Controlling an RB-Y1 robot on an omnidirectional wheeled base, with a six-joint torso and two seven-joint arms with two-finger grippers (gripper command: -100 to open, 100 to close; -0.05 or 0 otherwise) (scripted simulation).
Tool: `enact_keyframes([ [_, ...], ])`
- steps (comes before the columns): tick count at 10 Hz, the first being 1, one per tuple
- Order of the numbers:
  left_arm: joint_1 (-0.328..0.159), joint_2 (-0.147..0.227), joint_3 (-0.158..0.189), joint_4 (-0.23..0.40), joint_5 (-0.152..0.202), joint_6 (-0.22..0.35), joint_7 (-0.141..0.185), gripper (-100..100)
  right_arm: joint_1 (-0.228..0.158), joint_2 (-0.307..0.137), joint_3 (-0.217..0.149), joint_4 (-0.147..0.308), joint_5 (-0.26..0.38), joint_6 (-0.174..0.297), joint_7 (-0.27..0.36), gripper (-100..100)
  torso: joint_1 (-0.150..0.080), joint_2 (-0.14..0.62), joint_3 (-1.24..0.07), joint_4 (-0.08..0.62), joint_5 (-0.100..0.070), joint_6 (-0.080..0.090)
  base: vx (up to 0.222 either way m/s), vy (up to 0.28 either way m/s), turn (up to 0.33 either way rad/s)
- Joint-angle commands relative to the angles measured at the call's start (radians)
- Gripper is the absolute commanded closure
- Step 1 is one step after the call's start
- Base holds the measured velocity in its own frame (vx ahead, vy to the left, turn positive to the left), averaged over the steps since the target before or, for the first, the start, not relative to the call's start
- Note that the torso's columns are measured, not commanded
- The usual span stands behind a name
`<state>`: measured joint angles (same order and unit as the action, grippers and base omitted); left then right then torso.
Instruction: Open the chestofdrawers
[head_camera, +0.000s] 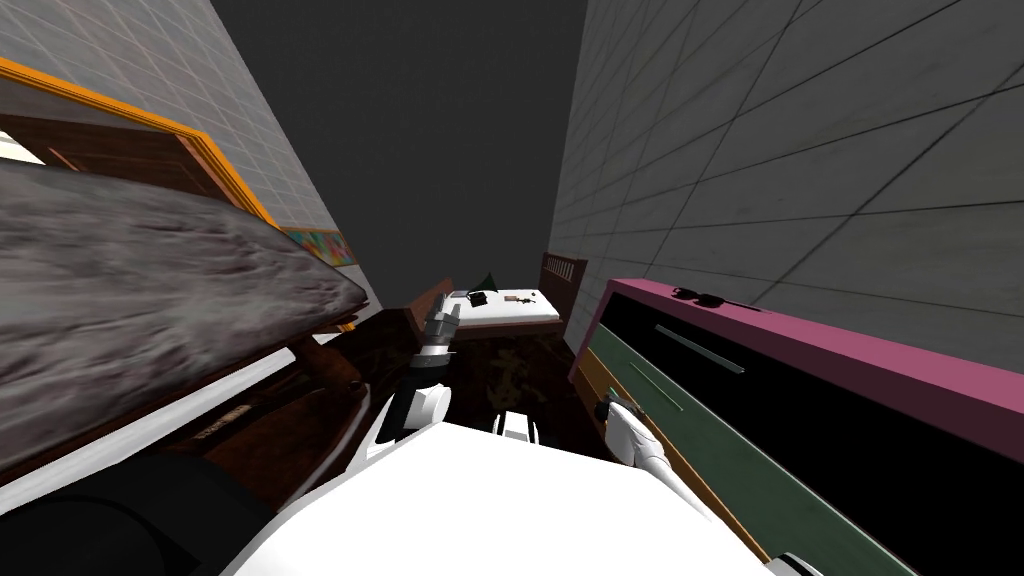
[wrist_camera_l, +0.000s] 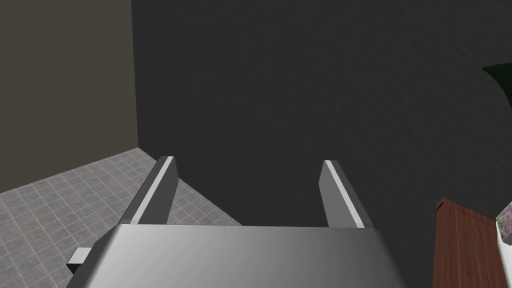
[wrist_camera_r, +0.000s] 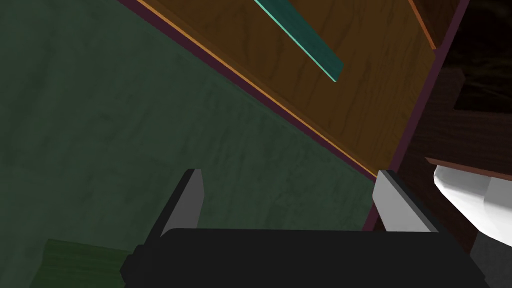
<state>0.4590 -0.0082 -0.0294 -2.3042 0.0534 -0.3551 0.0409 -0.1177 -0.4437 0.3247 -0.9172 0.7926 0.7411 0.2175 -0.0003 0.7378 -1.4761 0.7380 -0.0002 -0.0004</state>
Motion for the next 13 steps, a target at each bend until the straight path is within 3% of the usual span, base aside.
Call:
enact_keyframes([
  [1, 0.000, 0.000, 0.000, 0.000, 0.000, 0.000, 0.000, 0, -0.020, -0.022, 0.013, 0.078, 0.030, 0.060, 0.014, -100, 0.000, 0.000, 0.000, 0.000, 0.000, 0.001, -0.004, 0.044, 0.090],
  [2, 0.000, 0.000, 0.000, 0.000, 0.000, 0.000, 0.000, 0, -0.020, -0.022, 0.013, 0.088, 0.030, 0.060, 0.014, -100, 0.001, 0.000, 0.000, 0.000, 0.000, 0.000, -0.003, 0.034, 0.044],
  [4, 0.000, 0.000, 0.000, 0.000, 0.000, 0.000, 0.000, 0, -0.045, -0.053, 0.030, 0.173, 0.067, 0.123, 0.030, -100, 0.000, 0.000, 0.000, 0.000, 0.000, 0.000, -0.004, 0.044, 0.116],
  [5, 0.000, 0.000, 0.000, 0.000, 0.000, 0.000, 0.000, 0, -0.045, -0.053, 0.030, 0.179, 0.067, 0.129, 0.030, -100, 0.001, 0.000, 0.000, 0.000, 0.000, 0.000, -0.005, 0.042, 0.055],
  [7, 0.000, 0.000, 0.000, 0.000, 0.000, 0.000, 0.000, 0, -0.066, -0.081, 0.044, 0.247, 0.100, 0.190, 0.044, -100, 0.000, 0.000, 0.000, 0.000, 0.000, 0.000, 0.001, 0.045, 0.087],
  [8, 0.000, 0.000, 0.000, 0.000, 0.000, 0.000, 0.000, 0, -0.066, -0.081, 0.044, 0.236, 0.100, 0.190, 0.044, -100, 0.000, 0.000, 0.000, 0.000, 0.000, 0.000, -0.003, 0.034, 0.043],
  [9, 0.000, 0.000, 0.000, 0.000, 0.000, 0.000, 0.000, 0, -0.066, -0.081, 0.044, 0.257, 0.100, 0.190, 0.044, -100, 0.000, 0.000, 0.000, 0.000, 0.000, 0.000, -0.002, 0.016, -0.002],
  [13, 0.000, 0.000, 0.000, 0.000, 0.000, 0.000, 0.000, 0, -0.098, -0.126, 0.066, 0.367, 0.149, 0.279, 0.065, -100, 0.001, 0.000, 0.000, 0.000, 0.001, 0.001, 0.002, 0.036, 0.082],
])
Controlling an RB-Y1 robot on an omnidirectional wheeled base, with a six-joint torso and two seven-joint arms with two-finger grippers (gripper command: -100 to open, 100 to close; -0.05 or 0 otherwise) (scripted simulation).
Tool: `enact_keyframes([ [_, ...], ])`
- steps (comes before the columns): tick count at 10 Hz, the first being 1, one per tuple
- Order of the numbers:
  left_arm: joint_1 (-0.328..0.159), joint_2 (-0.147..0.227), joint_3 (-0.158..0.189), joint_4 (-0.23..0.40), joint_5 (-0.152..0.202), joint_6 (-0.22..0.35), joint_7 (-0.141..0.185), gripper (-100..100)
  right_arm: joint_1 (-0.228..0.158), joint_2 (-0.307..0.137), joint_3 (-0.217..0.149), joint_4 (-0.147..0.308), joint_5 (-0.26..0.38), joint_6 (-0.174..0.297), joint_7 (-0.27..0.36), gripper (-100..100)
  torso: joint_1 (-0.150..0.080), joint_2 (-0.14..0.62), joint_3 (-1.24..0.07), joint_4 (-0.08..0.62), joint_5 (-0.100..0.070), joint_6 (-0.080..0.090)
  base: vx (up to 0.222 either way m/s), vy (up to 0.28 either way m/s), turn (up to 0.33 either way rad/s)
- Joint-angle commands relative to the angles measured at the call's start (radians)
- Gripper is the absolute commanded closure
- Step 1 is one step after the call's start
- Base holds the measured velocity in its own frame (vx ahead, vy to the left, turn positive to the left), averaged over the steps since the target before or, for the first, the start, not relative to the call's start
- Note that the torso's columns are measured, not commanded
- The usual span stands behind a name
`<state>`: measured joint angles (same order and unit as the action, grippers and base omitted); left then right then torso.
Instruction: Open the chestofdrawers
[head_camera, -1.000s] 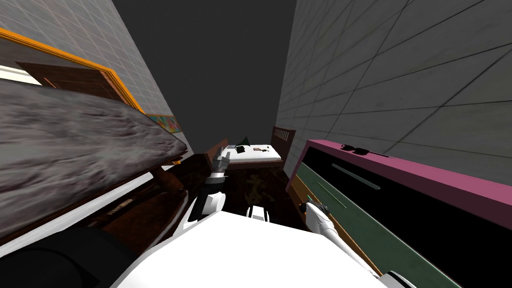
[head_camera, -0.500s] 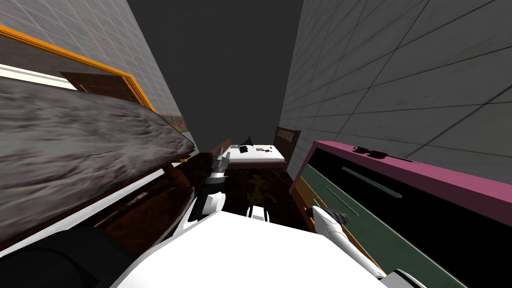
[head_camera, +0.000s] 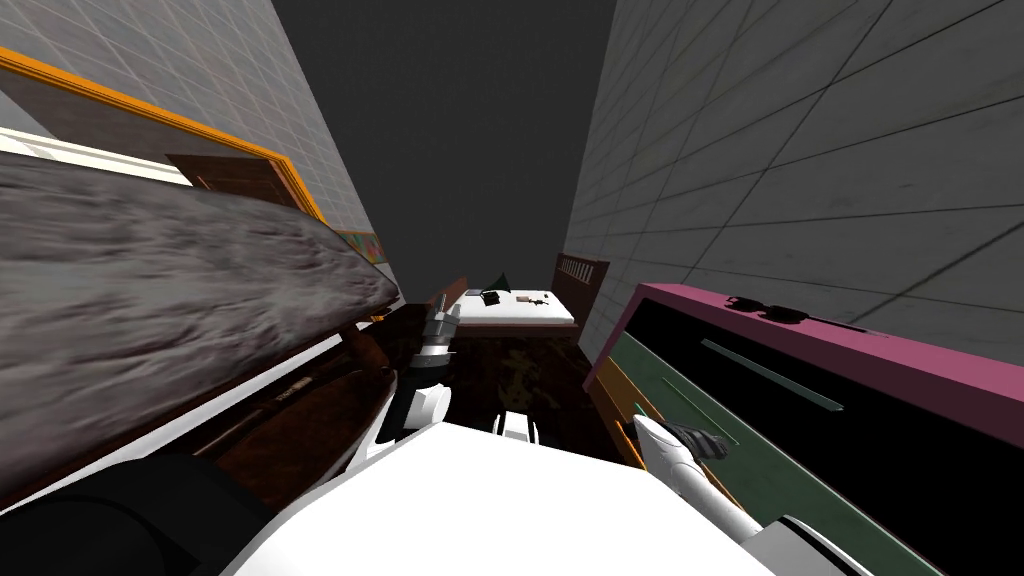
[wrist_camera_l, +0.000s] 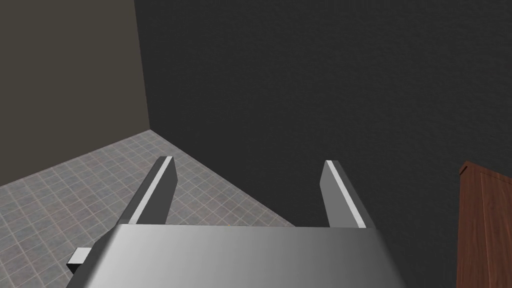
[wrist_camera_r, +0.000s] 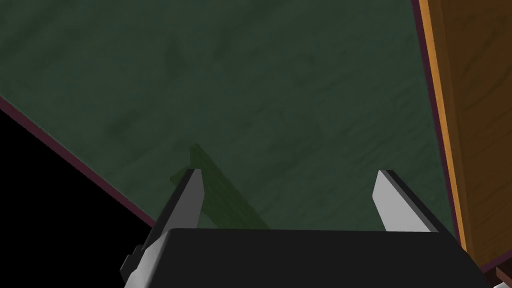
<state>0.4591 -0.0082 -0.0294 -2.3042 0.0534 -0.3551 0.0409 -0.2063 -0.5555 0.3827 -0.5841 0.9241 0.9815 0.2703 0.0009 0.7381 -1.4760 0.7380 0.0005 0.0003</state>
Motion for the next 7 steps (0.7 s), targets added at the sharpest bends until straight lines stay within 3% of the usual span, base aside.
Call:
enact_keyframes([
  [1, 0.000, 0.000, 0.000, 0.000, 0.000, 0.000, 0.000, 0, -0.014, -0.022, 0.011, 0.052, 0.025, 0.053, 0.015, -100, -0.001, 0.000, 0.000, 0.000, 0.000, 0.000, 0.003, 0.037, 0.060],
  [2, 0.000, 0.000, 0.000, 0.000, 0.000, 0.000, 0.000, 0, -0.021, -0.033, 0.016, 0.074, 0.035, 0.072, 0.019, -100, -0.001, 0.000, 0.000, 0.000, -0.001, 0.000, 0.006, 0.044, 0.071],
  [3, 0.000, 0.000, 0.000, 0.000, 0.000, 0.000, 0.000, 0, -0.024, -0.022, 0.015, 0.071, 0.031, 0.058, 0.013, -100, -0.001, 0.000, 0.000, 0.000, 0.000, 0.000, 0.004, 0.021, 0.014],
  [4, 0.000, 0.000, 0.000, 0.000, 0.000, 0.000, 0.000, 0, -0.008, -0.045, 0.023, 0.069, 0.042, 0.034, -0.008, -100, -0.002, 0.000, 0.000, 0.000, -0.001, 0.000, 0.073, -0.060, -0.138],
  [5, 0.000, 0.000, 0.000, 0.000, 0.000, 0.000, 0.000, 0, -0.014, -0.034, 0.020, 0.068, 0.038, 0.051, 0.004, -100, -0.006, -0.003, -0.002, -0.001, -0.002, 0.001, 0.047, -0.040, -0.036],
  [6, 0.000, 0.000, 0.000, 0.000, 0.000, 0.000, 0.000, 0, -0.012, -0.036, 0.020, 0.068, 0.038, 0.047, 0.001, 100, -0.003, -0.001, -0.001, -0.001, -0.002, -0.001, 0.006, -0.009, 0.002],
  [7, 0.000, 0.000, 0.000, 0.000, 0.000, 0.000, 0.000, 0, 0.007, -0.031, 0.007, 0.024, 0.063, 0.044, 0.020, 100, -0.001, 0.001, 0.001, 0.000, -0.002, -0.001, 0.040, 0.023, -0.203],
])
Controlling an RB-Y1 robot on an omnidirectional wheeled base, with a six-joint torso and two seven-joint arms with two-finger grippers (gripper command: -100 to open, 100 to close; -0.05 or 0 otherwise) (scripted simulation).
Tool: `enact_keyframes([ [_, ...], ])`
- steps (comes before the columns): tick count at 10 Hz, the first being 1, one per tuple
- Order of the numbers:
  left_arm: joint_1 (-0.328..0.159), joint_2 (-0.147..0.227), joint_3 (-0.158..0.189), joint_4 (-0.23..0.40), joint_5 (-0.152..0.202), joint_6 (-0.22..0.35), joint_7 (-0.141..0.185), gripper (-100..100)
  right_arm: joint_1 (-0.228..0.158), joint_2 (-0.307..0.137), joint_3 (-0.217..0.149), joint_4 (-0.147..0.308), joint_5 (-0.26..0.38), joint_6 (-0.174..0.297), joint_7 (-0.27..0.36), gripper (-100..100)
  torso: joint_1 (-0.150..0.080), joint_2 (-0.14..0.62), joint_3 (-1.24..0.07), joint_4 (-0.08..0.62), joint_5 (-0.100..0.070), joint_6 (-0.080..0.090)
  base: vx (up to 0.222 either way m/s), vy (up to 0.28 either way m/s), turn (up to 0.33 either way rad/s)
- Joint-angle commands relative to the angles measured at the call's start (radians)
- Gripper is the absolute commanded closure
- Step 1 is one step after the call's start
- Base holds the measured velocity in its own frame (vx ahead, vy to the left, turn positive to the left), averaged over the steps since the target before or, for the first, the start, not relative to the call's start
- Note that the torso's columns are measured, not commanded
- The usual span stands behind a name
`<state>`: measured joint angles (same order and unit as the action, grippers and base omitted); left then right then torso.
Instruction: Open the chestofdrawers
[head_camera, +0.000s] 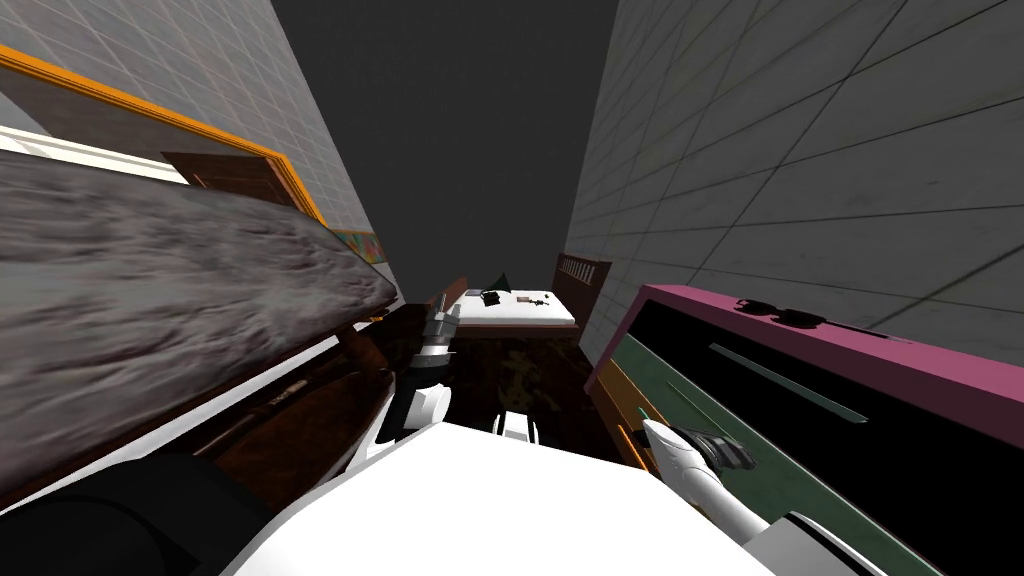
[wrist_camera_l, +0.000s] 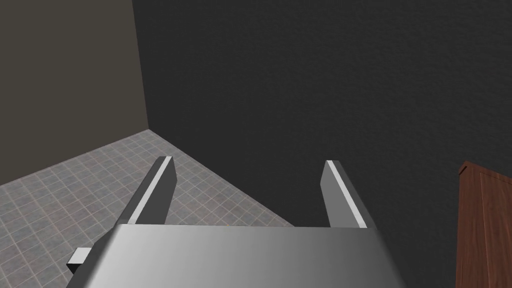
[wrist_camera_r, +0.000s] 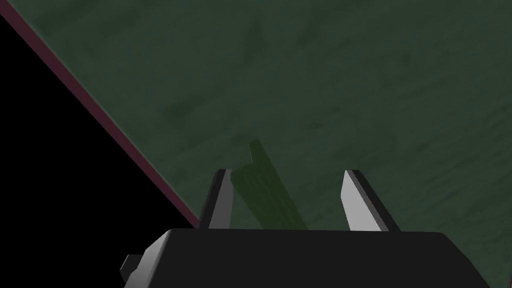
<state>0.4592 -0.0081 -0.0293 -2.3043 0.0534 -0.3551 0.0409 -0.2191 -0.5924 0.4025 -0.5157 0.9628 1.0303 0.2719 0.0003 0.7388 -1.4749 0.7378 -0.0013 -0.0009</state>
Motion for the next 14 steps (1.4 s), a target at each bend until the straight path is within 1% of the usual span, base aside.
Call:
enact_keyframes([
  [1, 0.000, 0.000, 0.000, 0.000, 0.000, 0.000, 0.000, 0, 0.039, 0.012, -0.025, -0.078, 0.049, -0.011, 0.037, 100, -0.006, -0.005, -0.001, -0.004, -0.008, 0.000, 0.077, 0.096, -0.261],
  [2, 0.000, 0.000, 0.000, 0.000, 0.000, 0.000, 0.000, 0, 0.039, 0.012, -0.025, -0.088, 0.049, -0.011, 0.037, 100, -0.007, -0.007, -0.003, -0.004, -0.008, 0.002, 0.071, 0.084, -0.164],
  [4, 0.000, 0.000, 0.000, 0.000, 0.000, 0.000, 0.000, 0, 0.077, 0.025, -0.051, -0.164, 0.098, -0.021, 0.074, 100, -0.011, -0.005, -0.002, -0.004, -0.008, 0.001, 0.076, 0.065, -0.239],
  [5, 0.000, 0.000, 0.000, 0.000, 0.000, 0.000, 0.000, 0, 0.096, 0.031, -0.064, -0.209, 0.123, -0.026, 0.092, 100, -0.011, -0.005, -0.002, -0.004, -0.009, 0.003, 0.109, 0.101, -0.315],
  [6, 0.000, 0.000, 0.000, 0.000, 0.000, 0.000, 0.000, 0, 0.096, 0.031, -0.064, -0.221, 0.123, -0.026, 0.092, 100, -0.010, -0.005, -0.002, -0.006, -0.010, 0.005, 0.073, 0.079, -0.144],
  [7, 0.000, 0.000, 0.000, 0.000, 0.000, 0.000, 0.000, 0, 0.116, 0.037, -0.076, -0.262, 0.147, -0.032, 0.111, 100, -0.012, -0.004, -0.001, -0.004, -0.009, 0.000, 0.057, 0.047, -0.187],
  [8, 0.000, 0.000, 0.000, 0.000, 0.000, 0.000, 0.000, 0, 0.135, 0.043, -0.089, -0.309, 0.172, -0.037, 0.129, 100, -0.012, -0.004, -0.001, -0.003, -0.009, -0.001, 0.080, 0.086, -0.311],
  [10, 0.000, 0.000, 0.000, 0.000, 0.000, 0.000, 0.000, 0, 0.174, 0.056, -0.115, -0.377, 0.221, -0.047, 0.166, 100, -0.008, -0.004, -0.002, -0.005, -0.007, 0.004, 0.101, 0.111, -0.286],
  [11, 0.000, 0.000, 0.000, 0.000, 0.000, 0.000, 0.000, 0, 0.174, 0.056, -0.115, -0.397, 0.221, -0.047, 0.166, 100, -0.007, -0.004, -0.002, -0.004, -0.006, 0.003, 0.045, 0.080, -0.124],
  [12, 0.000, 0.000, 0.000, 0.000, 0.000, 0.000, 0.000, 0, 0.193, 0.062, -0.127, -0.431, 0.245, -0.053, 0.185, 100, -0.009, -0.002, -0.001, -0.002, -0.006, -0.002, 0.024, 0.064, -0.177],
  [13, 0.000, 0.000, 0.000, 0.000, 0.000, 0.000, 0.000, 0, 0.183, 0.054, -0.124, -0.419, 0.230, -0.046, 0.180, 100, -0.007, -0.001, -0.001, -0.001, -0.004, 0.000, 0.014, 0.035, -0.047],
  [14, 0.000, 0.000, 0.000, 0.000, 0.000, 0.000, 0.000, 0, 0.202, 0.042, -0.135, -0.418, 0.215, -0.043, 0.171, 100, -0.007, -0.001, -0.001, -0.001, -0.003, 0.000, -0.035, 0.040, 0.174],
])
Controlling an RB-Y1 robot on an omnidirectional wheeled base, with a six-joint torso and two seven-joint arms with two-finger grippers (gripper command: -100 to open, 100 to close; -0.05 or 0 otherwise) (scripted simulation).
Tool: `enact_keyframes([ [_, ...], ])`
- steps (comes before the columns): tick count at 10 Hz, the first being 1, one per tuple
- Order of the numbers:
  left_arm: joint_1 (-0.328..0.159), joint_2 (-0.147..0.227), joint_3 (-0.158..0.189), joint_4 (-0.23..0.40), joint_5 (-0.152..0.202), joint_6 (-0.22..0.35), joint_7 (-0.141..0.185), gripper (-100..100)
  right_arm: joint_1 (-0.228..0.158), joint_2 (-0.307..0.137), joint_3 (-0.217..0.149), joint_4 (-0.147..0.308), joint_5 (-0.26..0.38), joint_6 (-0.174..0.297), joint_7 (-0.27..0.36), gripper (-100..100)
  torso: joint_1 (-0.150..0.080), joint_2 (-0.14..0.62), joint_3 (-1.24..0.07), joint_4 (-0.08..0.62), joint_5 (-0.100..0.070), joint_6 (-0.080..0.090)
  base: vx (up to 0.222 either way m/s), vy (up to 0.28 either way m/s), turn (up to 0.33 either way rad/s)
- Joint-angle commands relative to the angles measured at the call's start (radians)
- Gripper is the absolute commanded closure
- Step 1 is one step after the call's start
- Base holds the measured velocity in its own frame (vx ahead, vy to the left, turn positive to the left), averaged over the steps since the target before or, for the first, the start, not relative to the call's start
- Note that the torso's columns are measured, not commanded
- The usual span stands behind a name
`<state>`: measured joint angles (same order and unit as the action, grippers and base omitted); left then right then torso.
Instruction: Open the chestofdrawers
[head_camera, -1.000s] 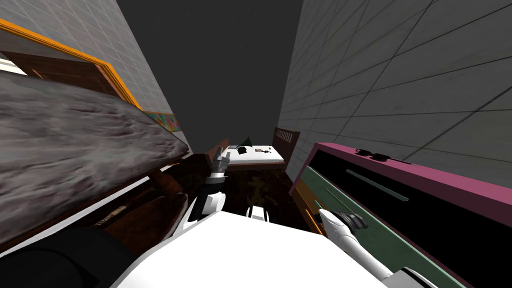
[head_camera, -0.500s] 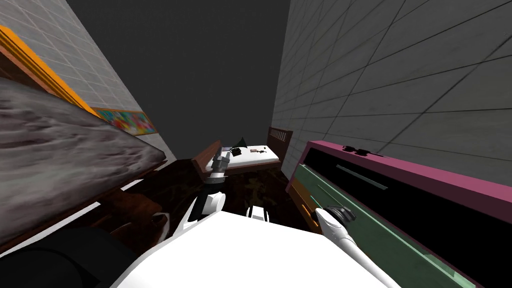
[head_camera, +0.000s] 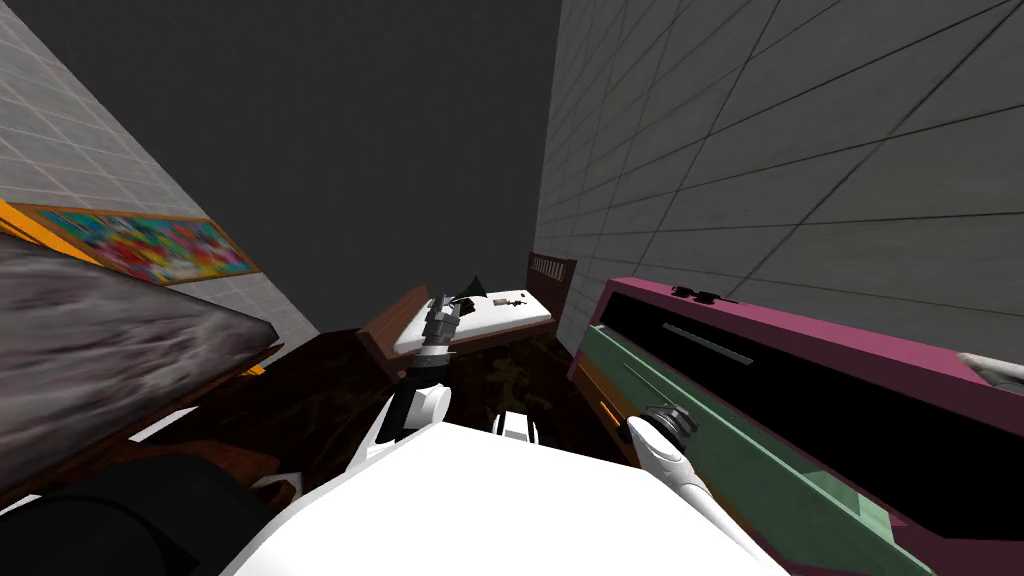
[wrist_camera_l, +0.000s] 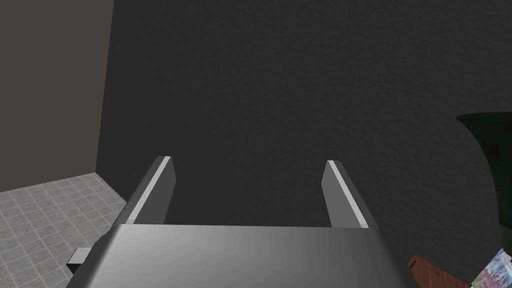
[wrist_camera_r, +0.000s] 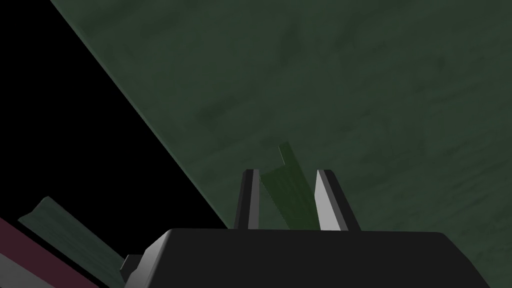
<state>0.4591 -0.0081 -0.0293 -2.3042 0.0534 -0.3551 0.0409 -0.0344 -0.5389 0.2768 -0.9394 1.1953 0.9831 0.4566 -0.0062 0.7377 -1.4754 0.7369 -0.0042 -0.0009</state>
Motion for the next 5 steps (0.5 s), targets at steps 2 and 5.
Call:
enact_keyframes([
  [2, 0.000, 0.000, 0.000, 0.000, 0.000, 0.000, 0.000, 0, 0.053, -0.036, -0.028, 0.017, -0.051, 0.013, -0.040, 100, 0.005, 0.001, 0.001, -0.001, -0.002, -0.003, -0.101, 0.100, 0.355],
  [5, 0.000, 0.000, 0.000, 0.000, 0.000, 0.000, 0.000, 0, 0.067, -0.080, -0.054, -0.003, -0.098, -0.003, -0.010, -100, -0.001, -0.005, -0.003, -0.001, 0.000, 0.000, -0.071, 0.106, 0.163],
])
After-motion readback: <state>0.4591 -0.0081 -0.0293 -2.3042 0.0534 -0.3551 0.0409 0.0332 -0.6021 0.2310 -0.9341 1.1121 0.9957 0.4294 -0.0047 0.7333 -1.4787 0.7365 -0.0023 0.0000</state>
